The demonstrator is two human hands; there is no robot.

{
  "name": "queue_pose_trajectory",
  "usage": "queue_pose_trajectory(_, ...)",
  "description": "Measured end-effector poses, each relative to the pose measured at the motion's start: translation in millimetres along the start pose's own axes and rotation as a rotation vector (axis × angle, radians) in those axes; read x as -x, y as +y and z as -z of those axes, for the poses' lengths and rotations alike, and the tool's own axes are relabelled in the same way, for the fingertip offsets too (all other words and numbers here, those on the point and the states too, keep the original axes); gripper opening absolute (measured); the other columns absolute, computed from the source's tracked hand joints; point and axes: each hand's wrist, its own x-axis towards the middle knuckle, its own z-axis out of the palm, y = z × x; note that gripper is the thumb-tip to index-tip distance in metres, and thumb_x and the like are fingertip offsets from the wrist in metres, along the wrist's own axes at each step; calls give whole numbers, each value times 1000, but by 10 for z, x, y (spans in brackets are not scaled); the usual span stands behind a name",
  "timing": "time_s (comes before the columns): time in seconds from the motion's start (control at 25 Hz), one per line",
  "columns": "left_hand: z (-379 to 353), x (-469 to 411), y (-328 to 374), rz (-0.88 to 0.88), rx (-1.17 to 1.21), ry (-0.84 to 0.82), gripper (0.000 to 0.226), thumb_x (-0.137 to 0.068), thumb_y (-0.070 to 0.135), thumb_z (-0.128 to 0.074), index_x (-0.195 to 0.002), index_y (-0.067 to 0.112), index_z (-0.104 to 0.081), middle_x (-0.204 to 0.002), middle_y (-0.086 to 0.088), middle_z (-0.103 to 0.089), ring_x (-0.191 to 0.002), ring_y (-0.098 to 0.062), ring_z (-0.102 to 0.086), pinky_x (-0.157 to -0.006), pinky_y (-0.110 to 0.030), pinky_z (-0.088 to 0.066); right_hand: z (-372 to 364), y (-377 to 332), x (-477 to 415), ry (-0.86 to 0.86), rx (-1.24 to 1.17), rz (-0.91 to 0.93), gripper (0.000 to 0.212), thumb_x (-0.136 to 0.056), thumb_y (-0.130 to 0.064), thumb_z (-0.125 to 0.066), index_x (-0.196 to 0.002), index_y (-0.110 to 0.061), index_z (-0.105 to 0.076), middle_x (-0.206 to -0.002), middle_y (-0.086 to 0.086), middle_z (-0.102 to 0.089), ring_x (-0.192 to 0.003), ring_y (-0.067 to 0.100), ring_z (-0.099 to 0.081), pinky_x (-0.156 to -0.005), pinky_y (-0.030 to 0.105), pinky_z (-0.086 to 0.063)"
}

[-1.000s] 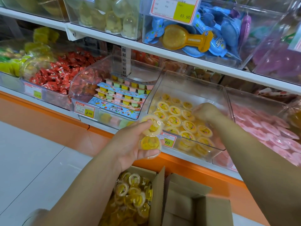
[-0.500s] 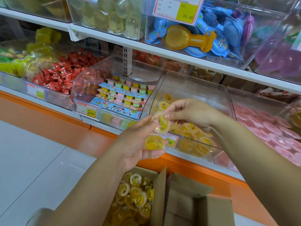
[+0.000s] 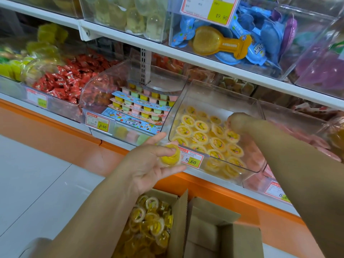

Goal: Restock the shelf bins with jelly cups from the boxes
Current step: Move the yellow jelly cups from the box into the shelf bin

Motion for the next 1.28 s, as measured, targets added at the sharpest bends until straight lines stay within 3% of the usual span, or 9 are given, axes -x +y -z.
queue_pose_trajectory(0.2,18,4,14,-20,12,9,50,-83,2,-67,-130,11,-56,-122,-17,-68,-107,-40,-68,-72,-49,-62,-42,38,-34,-38,-22,9,28,-93,-5,-49,-114,-5,-67,-116,13,-66,-96,24,-61,-79,26,-47)
queue_pose_trajectory(0.4,24,-22,1,-15,46,17,31,-100,13,-52,-131,9,-56,-113,-17,-73,-107,-35,-68,-74,-50,-61,-39,71,42,-2,-25,40,31,-99,-19,-45,-123,-11,-63,-128,9,-61,-116,26,-56,-95,30,-45)
queue_pose_trajectory(0.56,-27,-7,-10,-76,-65,13,43,-91,0,-56,-132,12,-55,-119,-14,-70,-110,-26,-67,-86,-43,-57,123,-102,301,256,-477,13,24,-95,-25,-56,-109,-12,-70,-108,7,-68,-97,20,-63,-81,26,-47)
queue_pose_trajectory(0.68,-63,-12,-30,-230,-180,6,59,-89,-6,-60,-140,21,-51,-133,-12,-57,-119,-20,-60,-105,-43,-47,378,-528,809,-168,-1171,166,30,-96,-34,-55,-87,-8,-68,-80,12,-68,-56,12,-63,-48,21,-50)
queue_pose_trajectory(0.76,-66,-18,-71,-329,-308,-6,70,-84,-7,-67,-142,30,-48,-140,-4,-52,-127,-14,-53,-113,-42,-39,507,-785,1113,-470,-1278,268,44,-89,-45,-56,-91,-2,-68,-79,17,-70,-55,16,-65,-45,20,-50)
queue_pose_trajectory(0.92,-66,5,-118,-452,-513,-7,82,-79,2,-78,-142,42,-45,-145,12,-48,-132,0,-44,-102,-24,-43,526,-990,1254,-541,-1472,315,18,-78,-21,-69,-83,-3,-68,-74,16,-70,-59,17,-70,-48,19,-54)
queue_pose_trajectory(1.08,-33,54,-15,-460,-394,135,54,-89,8,-69,-132,37,-56,-141,7,-53,-128,-4,-50,-108,-31,-42,539,-788,887,-171,-1741,143,9,-90,-4,-59,-83,-9,-63,-59,5,-68,-48,10,-65,-45,17,-52)
queue_pose_trajectory(1.2,41,80,99,-351,-244,246,33,-94,9,-61,-121,27,-65,-131,-1,-60,-116,-13,-61,-99,-37,-53,474,-619,291,303,-1509,-167,14,-92,-15,-63,-77,-15,-61,-50,-4,-60,-43,5,-53,-44,17,-42)
queue_pose_trajectory(1.28,83,99,146,-294,-219,264,27,-95,10,-60,-118,23,-67,-124,-2,-65,-111,-15,-65,-91,-36,-56,376,-613,-118,285,-1294,-260,16,-91,-24,-62,-75,-19,-60,-65,-2,-58,-55,10,-52,-53,22,-42)
